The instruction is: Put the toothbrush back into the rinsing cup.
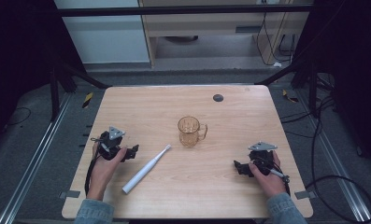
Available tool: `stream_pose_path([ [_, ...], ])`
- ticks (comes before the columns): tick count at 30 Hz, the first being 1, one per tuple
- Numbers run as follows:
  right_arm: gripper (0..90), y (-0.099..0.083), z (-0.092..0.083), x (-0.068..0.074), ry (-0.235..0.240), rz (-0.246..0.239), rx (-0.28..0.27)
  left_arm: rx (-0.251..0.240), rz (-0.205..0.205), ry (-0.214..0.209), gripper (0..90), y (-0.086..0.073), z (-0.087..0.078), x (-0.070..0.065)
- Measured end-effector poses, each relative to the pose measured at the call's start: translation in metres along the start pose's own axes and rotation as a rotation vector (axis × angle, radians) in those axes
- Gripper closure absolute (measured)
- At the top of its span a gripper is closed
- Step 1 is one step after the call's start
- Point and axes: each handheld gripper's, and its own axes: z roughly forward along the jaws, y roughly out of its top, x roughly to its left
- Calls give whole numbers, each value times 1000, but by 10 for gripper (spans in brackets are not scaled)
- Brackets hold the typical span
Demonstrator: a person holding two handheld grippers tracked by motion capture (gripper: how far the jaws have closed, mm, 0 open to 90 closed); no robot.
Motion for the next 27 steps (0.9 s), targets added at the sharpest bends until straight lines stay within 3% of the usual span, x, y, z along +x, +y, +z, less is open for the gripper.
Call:
stream_pose_path([
  [6, 3, 0, 0, 0, 6, -1, 0, 41, -7, 5, 70, 6, -11, -5],
  [11, 3, 0, 0, 0, 5, -4, 0, 67, 17, 8, 71, 11, -13, -14],
  [16, 3, 0, 0, 0, 5, -2, -1, 98, 65, -7, 62, 19, -18, -31],
  [27, 3, 0, 0, 0, 3, 1, 2, 117, 104, -42, 76, 27, -21, -50],
])
